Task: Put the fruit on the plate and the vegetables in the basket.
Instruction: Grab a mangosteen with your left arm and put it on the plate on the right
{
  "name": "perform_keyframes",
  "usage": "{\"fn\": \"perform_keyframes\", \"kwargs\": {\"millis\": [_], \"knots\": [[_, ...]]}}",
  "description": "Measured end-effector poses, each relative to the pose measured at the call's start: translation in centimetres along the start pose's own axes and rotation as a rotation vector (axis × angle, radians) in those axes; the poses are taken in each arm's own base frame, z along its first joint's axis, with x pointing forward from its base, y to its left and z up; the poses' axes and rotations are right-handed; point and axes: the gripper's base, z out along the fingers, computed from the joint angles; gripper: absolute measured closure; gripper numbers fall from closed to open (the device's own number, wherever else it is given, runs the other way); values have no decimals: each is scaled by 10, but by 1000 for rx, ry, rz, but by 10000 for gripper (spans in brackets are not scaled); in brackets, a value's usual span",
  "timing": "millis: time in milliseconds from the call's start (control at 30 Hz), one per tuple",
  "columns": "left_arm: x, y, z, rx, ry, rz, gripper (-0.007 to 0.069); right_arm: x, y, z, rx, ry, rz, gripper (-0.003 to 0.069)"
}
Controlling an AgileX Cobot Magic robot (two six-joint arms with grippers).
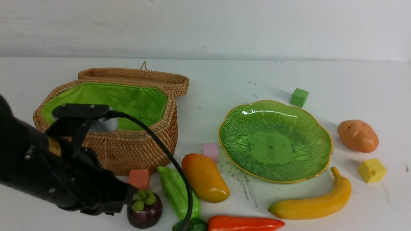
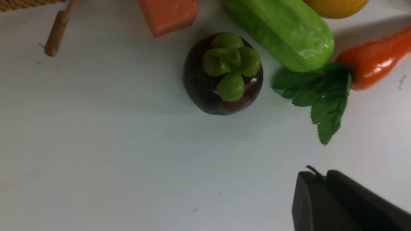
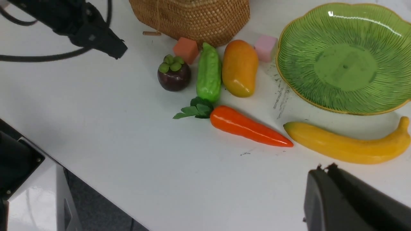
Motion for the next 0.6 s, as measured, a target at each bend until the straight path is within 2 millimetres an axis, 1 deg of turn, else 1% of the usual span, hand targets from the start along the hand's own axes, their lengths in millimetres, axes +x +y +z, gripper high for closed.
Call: {"fn": "perform_keyframes", "kwargs": {"millis": [33, 167, 300, 400, 500, 600], "knots": [[-3, 2, 10, -7, 20, -2, 497, 0, 0, 0, 0, 0, 0, 641], [-11, 7, 41, -28, 66, -15, 278, 0, 0, 0, 0, 0, -17, 637], [-17, 13, 63, -54, 67, 5, 71, -1, 0, 0, 2, -11, -27, 636], [-21, 16, 76, -70, 48, 19, -21, -2, 0, 0, 3, -20, -42, 634], [-24, 18, 86, -76, 42, 16, -43, -2, 0, 0, 4, -27, -49, 631], [-26, 20, 94, -81, 35, 12, -44, -3, 0, 0, 5, -32, -50, 628]]}}
